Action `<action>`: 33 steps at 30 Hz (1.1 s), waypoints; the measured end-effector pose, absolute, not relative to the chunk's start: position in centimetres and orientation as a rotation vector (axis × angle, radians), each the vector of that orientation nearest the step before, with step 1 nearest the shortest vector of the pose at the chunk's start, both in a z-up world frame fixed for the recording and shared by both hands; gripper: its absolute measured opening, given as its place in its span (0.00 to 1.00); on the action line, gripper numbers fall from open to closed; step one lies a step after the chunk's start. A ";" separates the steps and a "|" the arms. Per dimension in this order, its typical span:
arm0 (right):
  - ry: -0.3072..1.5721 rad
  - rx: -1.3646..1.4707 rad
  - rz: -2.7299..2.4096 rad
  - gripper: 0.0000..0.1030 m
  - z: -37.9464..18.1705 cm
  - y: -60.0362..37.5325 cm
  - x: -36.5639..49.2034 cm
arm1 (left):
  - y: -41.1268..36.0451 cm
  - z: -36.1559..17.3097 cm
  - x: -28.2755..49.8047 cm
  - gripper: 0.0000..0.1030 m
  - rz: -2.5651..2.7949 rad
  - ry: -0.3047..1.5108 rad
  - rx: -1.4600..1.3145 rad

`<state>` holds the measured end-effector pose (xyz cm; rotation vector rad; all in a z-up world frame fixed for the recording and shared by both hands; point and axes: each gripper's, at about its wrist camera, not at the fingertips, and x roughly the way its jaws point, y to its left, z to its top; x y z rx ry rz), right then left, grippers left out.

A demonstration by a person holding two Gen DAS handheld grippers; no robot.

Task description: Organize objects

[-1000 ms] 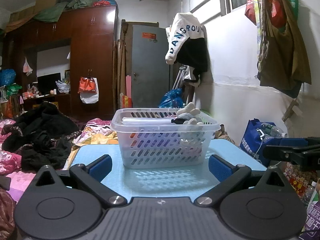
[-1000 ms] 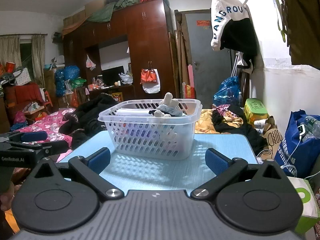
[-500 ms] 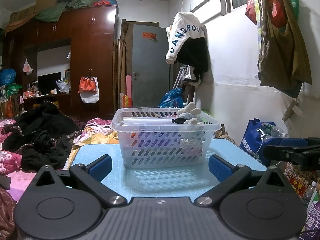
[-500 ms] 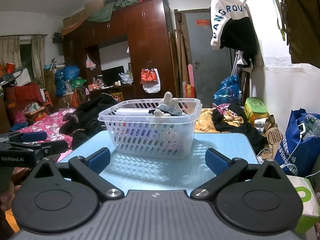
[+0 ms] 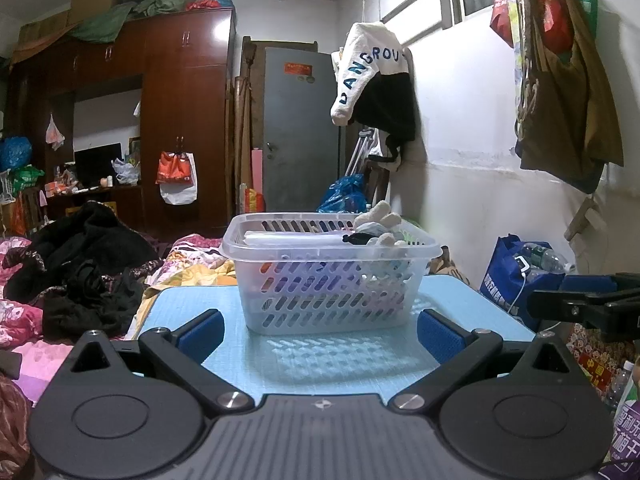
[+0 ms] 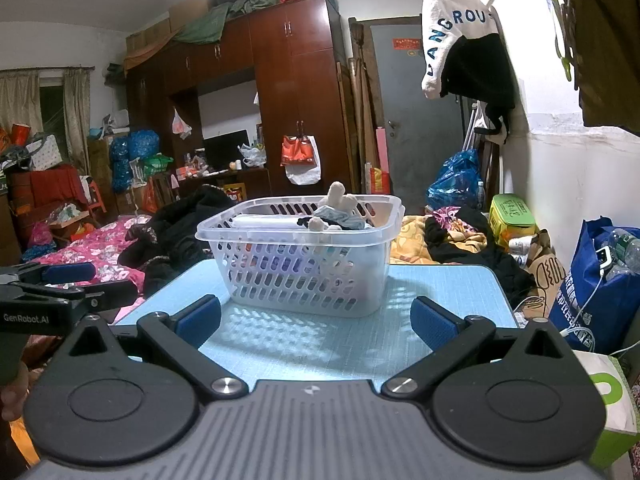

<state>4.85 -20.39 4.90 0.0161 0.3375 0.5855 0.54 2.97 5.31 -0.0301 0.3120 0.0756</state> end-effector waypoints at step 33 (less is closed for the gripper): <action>0.342 0.013 0.584 1.00 4.7 -20.4 4.9 | 2.6 5.0 0.7 1.00 0.060 0.303 -0.029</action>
